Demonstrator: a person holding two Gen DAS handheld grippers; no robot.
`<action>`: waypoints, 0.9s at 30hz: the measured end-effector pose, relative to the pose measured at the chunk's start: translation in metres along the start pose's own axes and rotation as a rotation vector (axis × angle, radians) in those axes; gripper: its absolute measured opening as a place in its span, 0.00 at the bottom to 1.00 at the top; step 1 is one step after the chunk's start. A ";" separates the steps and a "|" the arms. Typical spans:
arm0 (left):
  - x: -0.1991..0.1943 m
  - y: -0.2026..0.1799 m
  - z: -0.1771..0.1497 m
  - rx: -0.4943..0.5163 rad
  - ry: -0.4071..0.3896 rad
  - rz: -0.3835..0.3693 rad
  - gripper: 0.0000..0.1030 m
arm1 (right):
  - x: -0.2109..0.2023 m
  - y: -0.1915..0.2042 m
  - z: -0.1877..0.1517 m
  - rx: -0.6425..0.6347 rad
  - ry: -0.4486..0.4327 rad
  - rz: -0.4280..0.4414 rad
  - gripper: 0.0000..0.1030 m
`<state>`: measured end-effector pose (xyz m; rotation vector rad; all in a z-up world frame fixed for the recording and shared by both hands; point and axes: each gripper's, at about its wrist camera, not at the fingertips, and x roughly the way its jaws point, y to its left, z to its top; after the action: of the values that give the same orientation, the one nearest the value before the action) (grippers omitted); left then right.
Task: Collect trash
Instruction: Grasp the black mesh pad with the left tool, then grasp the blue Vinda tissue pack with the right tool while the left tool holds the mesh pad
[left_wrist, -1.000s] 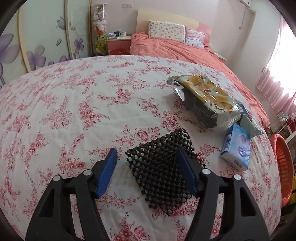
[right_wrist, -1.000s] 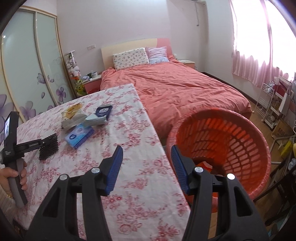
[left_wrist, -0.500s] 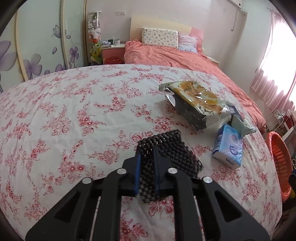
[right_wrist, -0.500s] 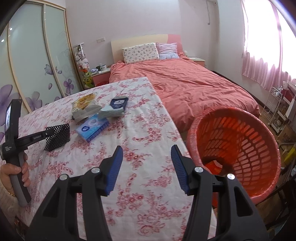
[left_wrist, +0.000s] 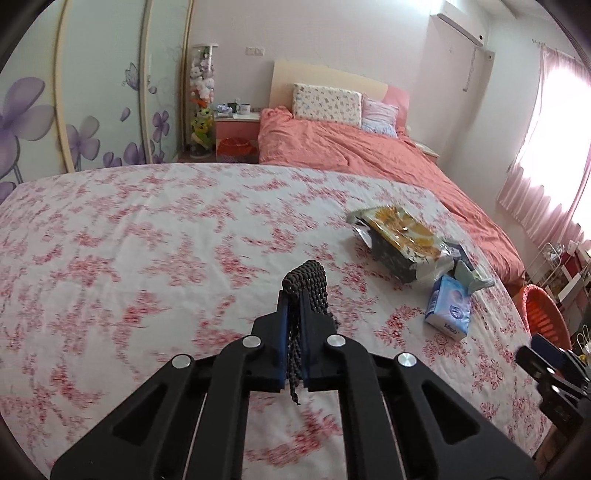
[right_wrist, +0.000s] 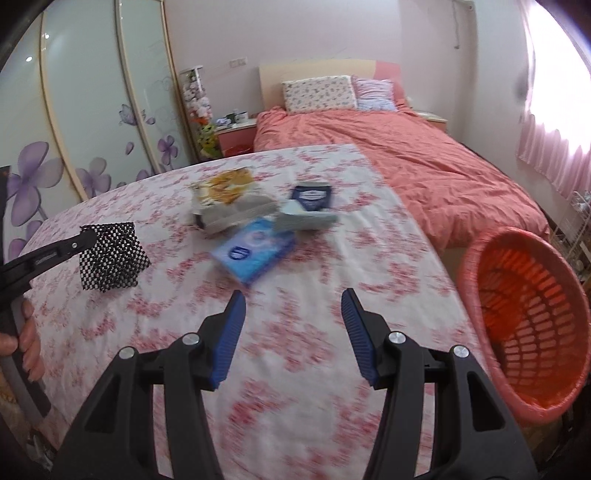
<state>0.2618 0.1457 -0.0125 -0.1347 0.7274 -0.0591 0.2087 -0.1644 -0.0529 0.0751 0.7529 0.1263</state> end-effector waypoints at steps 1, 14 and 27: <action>-0.004 0.003 0.000 -0.002 -0.006 0.002 0.05 | 0.006 0.006 0.003 0.000 0.008 0.006 0.52; -0.021 0.019 0.000 -0.014 -0.035 -0.006 0.05 | 0.091 0.057 0.040 0.159 0.129 -0.136 0.62; -0.026 0.016 -0.006 -0.015 -0.030 -0.033 0.05 | 0.081 0.047 0.024 0.098 0.125 -0.154 0.52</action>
<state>0.2392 0.1632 -0.0020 -0.1613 0.6962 -0.0829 0.2794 -0.1068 -0.0854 0.1031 0.8865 -0.0533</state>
